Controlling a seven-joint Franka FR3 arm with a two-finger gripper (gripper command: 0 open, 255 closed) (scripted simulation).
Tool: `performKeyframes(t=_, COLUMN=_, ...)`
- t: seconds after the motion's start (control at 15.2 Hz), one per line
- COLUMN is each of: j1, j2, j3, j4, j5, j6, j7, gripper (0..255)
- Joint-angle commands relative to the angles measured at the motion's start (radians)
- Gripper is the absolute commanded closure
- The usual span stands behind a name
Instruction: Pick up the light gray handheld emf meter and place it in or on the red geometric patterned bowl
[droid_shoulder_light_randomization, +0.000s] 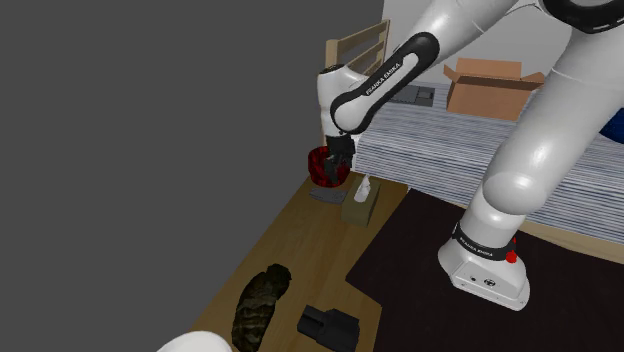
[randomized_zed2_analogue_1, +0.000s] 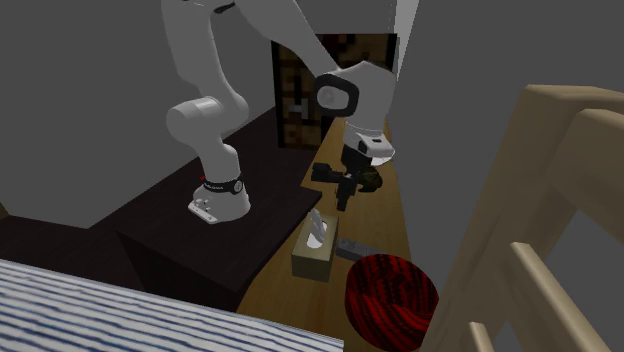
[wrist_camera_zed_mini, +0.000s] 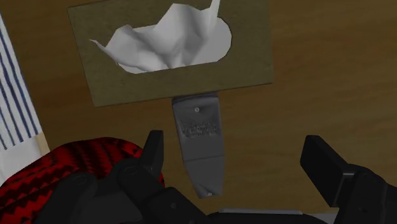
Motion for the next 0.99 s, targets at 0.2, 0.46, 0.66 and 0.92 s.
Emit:
performKeyframes(t=0.2, j1=-0.007, j2=0.214, j3=-0.002, j4=0.088, j5=-0.129, j6=0.12, j7=0.115, gripper=0)
performKeyframes(t=0.46, j1=0.01, j2=0.382, j3=-0.035, j4=0.184, j5=-0.235, j6=0.183, j7=0.204, gripper=0)
performKeyframes(t=0.66, j1=0.017, j2=0.434, j3=-0.051, j4=0.202, j5=-0.264, j6=0.215, j7=0.226, gripper=0)
performKeyframes(t=0.92, j1=0.02, j2=0.481, j3=-0.067, j4=0.203, j5=-0.289, j6=0.262, j7=0.244, gripper=0)
